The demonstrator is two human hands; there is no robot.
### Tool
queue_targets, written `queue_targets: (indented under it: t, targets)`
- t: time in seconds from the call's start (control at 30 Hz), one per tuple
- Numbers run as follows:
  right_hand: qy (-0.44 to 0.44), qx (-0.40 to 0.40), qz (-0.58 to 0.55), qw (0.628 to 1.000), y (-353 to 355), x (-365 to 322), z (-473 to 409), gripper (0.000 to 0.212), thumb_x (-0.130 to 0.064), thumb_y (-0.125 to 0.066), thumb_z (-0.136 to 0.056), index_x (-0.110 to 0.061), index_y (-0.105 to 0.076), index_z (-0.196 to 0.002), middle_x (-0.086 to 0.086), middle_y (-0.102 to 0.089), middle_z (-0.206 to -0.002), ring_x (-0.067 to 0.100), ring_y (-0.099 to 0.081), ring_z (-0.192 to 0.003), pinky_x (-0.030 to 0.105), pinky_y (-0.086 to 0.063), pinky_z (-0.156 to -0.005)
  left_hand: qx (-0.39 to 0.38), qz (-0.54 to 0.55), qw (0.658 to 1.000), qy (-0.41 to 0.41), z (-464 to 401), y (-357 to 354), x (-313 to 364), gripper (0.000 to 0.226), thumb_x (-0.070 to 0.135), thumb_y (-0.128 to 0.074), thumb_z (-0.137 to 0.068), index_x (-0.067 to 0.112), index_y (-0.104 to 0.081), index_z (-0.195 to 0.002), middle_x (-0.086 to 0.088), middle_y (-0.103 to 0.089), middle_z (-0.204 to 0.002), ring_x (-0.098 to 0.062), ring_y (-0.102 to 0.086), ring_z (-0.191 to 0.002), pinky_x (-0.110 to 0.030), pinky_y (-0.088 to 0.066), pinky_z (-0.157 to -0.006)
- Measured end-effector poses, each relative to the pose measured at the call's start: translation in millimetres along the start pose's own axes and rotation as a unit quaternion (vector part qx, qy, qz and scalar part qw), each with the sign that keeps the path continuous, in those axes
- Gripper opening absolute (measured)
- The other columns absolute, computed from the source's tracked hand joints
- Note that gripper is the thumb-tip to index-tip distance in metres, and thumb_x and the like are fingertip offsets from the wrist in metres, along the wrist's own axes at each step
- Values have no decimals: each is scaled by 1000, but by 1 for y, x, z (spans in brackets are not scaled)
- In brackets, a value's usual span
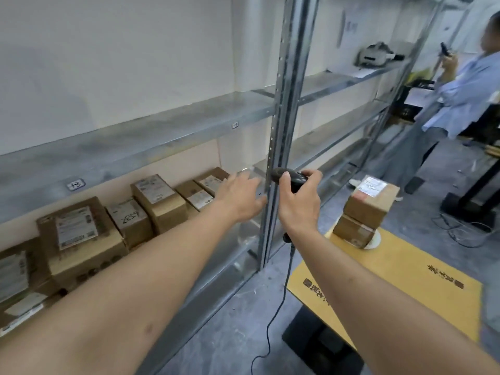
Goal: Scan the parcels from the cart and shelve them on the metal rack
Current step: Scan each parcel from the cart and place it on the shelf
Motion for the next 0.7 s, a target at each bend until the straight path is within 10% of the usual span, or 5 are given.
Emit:
queue_targets:
  t: [0.7]
  targets:
    - [-89, 101, 32, 990, 255, 151, -116, 34, -48, -50, -104, -26, -40, -127, -3, -64, -103, 22, -61, -90, 33, -39, -75, -59, 57, 995, -61, -106, -87, 299, 61, 57, -55, -99, 21, -53, -147, -7, -51, -151, -33, -49, -138, -50, -45, -111]
Point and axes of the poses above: each hand's wrist, its own z-axis away from the middle knuckle, its own y-axis out of the back of the hand, x = y × z, the point moved 4 cm from there along -z, towards the middle knuckle
